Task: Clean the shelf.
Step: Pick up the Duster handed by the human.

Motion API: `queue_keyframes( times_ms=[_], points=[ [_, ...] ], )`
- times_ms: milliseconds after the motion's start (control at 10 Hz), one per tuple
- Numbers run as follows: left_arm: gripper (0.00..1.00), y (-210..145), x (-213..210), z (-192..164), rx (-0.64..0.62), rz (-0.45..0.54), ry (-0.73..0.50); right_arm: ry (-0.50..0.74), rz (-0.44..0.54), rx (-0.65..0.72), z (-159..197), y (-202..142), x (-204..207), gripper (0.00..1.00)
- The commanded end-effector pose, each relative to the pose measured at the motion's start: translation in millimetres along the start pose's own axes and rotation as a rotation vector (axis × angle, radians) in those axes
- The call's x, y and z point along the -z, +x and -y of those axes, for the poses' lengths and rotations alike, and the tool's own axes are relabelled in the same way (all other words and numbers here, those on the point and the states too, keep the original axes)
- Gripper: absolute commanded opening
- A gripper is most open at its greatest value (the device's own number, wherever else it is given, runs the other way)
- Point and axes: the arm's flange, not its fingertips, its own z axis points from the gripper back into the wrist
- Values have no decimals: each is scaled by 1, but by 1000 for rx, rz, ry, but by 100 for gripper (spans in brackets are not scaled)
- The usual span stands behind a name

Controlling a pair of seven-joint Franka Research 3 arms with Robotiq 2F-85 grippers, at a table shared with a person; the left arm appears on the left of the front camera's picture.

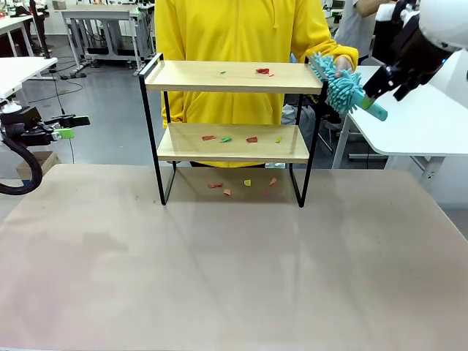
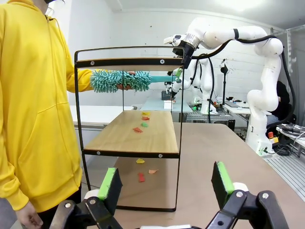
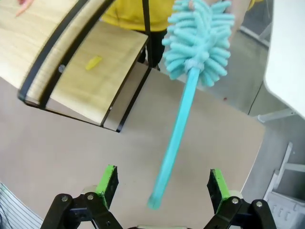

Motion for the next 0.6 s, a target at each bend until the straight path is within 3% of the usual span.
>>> queue_keyframes(
  times_ms=[0, 200, 300, 400, 500],
  points=[
    [100, 3, 1, 1, 14, -2, 0, -6, 21, 53, -5, -7, 16, 100],
    [100, 3, 1, 1, 14, -2, 0, 4, 49, 62, -6, -7, 21, 100],
    [100, 3, 1, 1, 14, -2, 0, -12, 83, 66, -6, -6, 22, 44],
    [100, 3, 1, 1, 14, -2, 0, -8, 99, 70, -7, -5, 23, 40],
    [100, 3, 1, 1, 14, -2, 0, -11, 105, 74, -6, -4, 23, 0]
  ],
)
